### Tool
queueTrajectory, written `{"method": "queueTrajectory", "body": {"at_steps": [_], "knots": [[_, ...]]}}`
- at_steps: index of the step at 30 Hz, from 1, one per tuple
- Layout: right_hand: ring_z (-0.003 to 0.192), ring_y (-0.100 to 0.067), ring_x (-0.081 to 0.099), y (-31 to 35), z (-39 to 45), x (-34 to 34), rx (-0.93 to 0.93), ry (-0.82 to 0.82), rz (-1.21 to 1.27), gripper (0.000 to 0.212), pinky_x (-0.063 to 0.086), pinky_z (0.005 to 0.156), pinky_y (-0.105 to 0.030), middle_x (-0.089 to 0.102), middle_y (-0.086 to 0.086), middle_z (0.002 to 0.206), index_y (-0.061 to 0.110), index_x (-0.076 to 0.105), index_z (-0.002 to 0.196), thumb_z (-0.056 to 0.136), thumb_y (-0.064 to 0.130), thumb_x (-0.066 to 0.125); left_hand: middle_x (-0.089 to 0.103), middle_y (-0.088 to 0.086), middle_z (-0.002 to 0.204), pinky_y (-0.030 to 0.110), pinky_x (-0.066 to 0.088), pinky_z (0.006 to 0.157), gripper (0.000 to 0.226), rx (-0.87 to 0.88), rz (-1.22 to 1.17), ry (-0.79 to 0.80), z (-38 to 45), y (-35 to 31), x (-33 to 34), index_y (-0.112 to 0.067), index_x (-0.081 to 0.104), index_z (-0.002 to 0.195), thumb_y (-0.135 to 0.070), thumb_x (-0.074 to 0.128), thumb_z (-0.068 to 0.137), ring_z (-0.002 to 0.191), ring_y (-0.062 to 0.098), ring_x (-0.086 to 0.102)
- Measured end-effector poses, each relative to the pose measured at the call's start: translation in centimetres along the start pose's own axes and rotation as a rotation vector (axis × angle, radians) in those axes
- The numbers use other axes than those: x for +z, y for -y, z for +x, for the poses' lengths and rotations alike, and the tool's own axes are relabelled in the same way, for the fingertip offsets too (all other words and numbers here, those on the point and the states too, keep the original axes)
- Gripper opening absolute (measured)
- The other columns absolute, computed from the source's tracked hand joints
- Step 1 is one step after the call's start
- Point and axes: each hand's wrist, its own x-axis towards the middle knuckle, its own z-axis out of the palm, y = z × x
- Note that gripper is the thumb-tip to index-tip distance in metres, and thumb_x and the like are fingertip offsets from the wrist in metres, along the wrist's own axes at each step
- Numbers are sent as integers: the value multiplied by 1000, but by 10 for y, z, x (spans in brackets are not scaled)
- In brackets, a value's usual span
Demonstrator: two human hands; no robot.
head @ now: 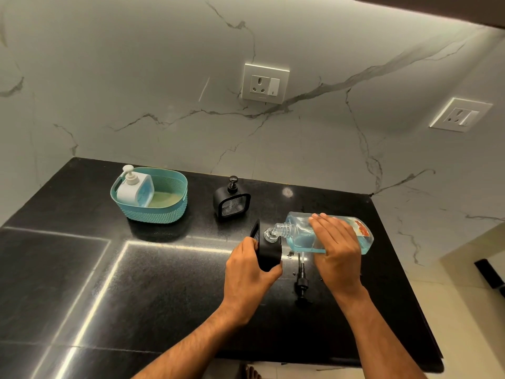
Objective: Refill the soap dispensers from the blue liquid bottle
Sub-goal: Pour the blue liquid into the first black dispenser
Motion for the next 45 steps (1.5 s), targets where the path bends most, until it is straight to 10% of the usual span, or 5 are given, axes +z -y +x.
{"method": "queueTrajectory", "body": {"at_steps": [45], "knots": [[127, -31, 64, -7, 3, 4, -38, 2, -26, 76, 49, 109, -49, 70, -13, 132, 6, 67, 132, 63, 14, 98, 55, -15, 97, 14, 44, 71, 49, -16, 9, 16, 4, 1, 2, -34, 45, 101, -50, 84, 77, 89, 5, 55]]}}
